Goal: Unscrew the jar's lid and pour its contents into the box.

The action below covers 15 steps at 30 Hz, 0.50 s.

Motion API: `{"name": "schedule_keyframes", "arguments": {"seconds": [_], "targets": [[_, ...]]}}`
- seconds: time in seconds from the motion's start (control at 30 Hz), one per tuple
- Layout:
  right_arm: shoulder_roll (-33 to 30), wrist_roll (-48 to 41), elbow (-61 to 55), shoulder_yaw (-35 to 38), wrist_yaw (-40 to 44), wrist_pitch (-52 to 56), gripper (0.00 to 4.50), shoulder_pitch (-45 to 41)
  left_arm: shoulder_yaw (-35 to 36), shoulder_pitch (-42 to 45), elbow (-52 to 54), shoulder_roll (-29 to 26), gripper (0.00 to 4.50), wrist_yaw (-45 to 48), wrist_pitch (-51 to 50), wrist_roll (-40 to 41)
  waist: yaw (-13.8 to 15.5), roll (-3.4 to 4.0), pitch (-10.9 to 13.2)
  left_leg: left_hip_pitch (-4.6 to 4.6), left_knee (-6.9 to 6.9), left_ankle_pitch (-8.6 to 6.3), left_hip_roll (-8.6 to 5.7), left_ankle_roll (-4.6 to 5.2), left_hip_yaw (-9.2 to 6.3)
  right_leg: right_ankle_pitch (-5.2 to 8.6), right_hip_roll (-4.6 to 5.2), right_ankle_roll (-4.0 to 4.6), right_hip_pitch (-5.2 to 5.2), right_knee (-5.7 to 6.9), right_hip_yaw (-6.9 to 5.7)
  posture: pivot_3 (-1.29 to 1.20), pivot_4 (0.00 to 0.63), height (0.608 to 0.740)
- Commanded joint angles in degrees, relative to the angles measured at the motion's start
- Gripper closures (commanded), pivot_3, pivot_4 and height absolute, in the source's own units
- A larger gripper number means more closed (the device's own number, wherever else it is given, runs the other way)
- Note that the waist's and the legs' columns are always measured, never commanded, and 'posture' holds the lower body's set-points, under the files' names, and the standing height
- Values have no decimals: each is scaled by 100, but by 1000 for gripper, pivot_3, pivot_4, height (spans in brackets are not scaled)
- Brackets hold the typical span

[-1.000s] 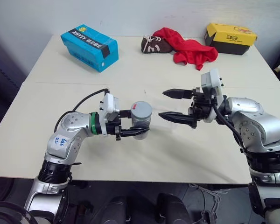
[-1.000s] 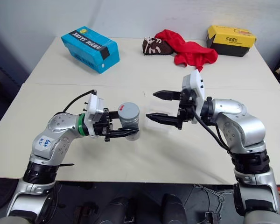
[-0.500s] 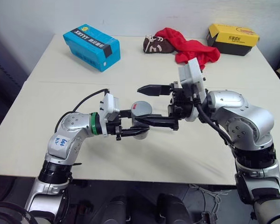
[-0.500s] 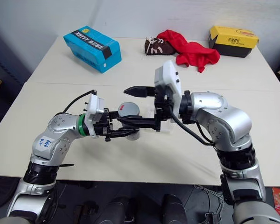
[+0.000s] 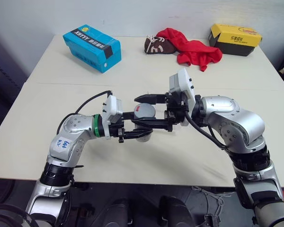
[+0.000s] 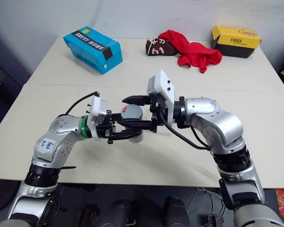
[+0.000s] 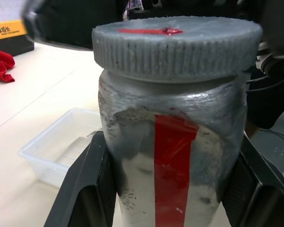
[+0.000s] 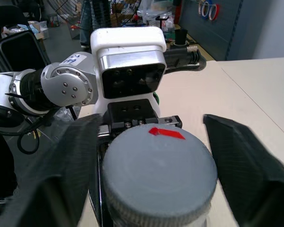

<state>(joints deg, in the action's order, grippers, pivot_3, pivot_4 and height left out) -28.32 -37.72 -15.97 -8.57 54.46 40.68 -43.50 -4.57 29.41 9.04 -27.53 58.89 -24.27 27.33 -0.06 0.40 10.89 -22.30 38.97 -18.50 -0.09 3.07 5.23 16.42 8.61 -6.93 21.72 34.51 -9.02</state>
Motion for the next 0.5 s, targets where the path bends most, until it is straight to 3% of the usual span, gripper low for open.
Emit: {"name": "schedule_keyframes", "arguments": {"seconds": [0.03, 0.17, 0.27, 0.33, 0.4, 0.5], "targets": [[108, -66, 7, 178, 48, -194, 1966, 14, 48, 78, 200, 13, 2187, 6, 133, 60, -2, 0, 0, 0, 0, 0, 0, 0, 0, 0, 0, 0, 0, 0, 0, 0, 150, 740], [348, -1056, 53, 775, 5, 264, 1966, 41, 78, 71, 172, -11, 2187, 19, 164, 53, 6, 0, 0, 0, 0, 0, 0, 0, -1, 0, 0, 0, 0, 0, 0, 0, 150, 740], [674, -2748, 277, 1668, -838, 1126, 1966, -65, 95, 70, 133, -33, 2187, 15, 209, 53, 0, 4, 2, -1, 0, 0, 0, 0, -2, 0, 1, 0, -1, 0, 0, 0, 150, 740], [541, -3462, 392, 2076, -1228, 1509, 1966, -47, 127, 77, 87, -58, 2187, 20, 264, 44, 5, 4, 2, 0, 0, 0, 0, 1, -5, 0, 2, 1, -1, 2, 0, 0, 150, 740], [263, -3170, 343, 2324, -1343, 1323, 1966, 163, 187, 110, 0, -94, 2187, 39, 335, 44, 14, 4, 2, 0, 0, 0, 0, 1, -7, -1, 3, 1, -2, 2, 0, 0, 150, 740], [-525, -1025, 552, 2079, -643, -581, 1966, 998, 279, 221, -198, -141, 2187, 68, 451, 41, 45, 4, 2, -3, -1, -4, -3, 5, -5, -1, 5, 1, -3, -7, 0, 0, 150, 740]]}}
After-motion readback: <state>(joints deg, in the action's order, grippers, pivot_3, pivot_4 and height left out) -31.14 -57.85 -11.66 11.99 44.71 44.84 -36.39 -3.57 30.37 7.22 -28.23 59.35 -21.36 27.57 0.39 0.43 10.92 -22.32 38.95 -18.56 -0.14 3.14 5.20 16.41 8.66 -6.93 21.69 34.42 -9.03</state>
